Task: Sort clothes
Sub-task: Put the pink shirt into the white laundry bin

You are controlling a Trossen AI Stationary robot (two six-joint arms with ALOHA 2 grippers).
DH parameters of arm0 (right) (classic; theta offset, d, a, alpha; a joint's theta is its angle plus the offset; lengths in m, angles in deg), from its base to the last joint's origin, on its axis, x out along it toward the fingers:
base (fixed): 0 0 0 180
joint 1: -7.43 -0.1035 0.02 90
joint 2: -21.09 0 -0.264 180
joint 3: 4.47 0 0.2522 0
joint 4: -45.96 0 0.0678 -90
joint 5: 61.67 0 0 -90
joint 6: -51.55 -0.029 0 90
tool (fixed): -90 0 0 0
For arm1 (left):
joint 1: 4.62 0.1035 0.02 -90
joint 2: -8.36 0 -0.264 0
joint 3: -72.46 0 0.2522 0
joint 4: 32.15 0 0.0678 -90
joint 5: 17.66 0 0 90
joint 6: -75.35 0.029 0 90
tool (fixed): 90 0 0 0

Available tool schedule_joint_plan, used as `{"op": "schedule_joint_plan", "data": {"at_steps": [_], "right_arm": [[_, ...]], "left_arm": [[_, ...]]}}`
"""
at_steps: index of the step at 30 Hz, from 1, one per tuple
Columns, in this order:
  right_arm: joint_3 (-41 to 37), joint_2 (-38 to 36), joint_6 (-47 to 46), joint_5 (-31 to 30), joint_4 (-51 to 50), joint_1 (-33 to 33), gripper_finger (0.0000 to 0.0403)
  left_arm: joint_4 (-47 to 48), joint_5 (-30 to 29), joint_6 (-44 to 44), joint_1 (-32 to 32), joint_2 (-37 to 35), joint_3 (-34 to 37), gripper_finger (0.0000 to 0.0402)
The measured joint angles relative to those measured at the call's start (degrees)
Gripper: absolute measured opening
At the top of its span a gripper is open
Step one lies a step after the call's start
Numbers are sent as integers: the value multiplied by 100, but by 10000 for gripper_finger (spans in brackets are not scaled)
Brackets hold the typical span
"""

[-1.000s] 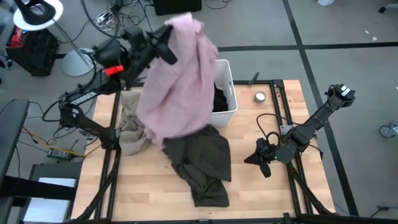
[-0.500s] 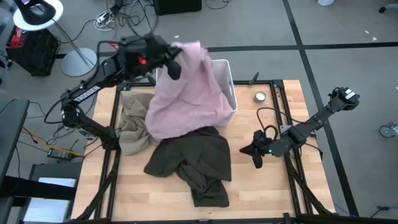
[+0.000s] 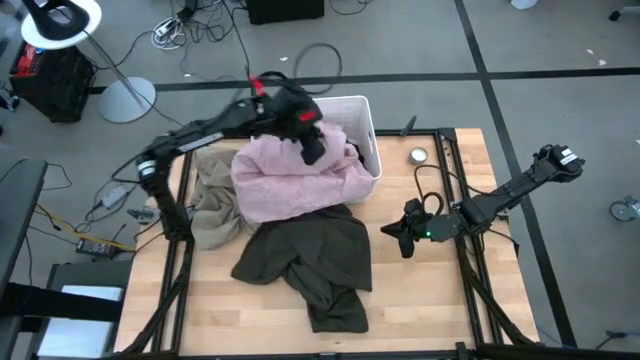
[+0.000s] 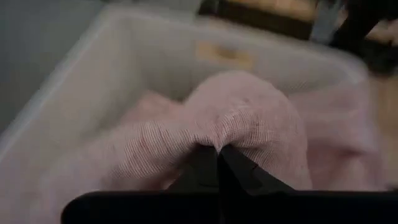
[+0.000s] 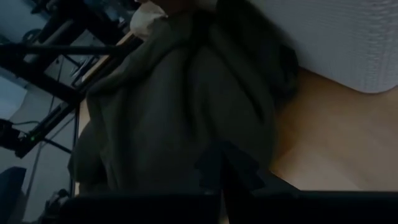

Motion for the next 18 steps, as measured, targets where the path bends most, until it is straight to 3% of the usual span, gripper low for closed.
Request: {"op": "schedule_joint_plan", "data": {"at_steps": [11,18], "right_arm": [[0,0,-278,2,192,184,1],[0,-2,-456,0,309,191,2]], "left_arm": [[335,-17,183,260,1767,0,5],[270,129,162,272,2371,-19,11]]}}
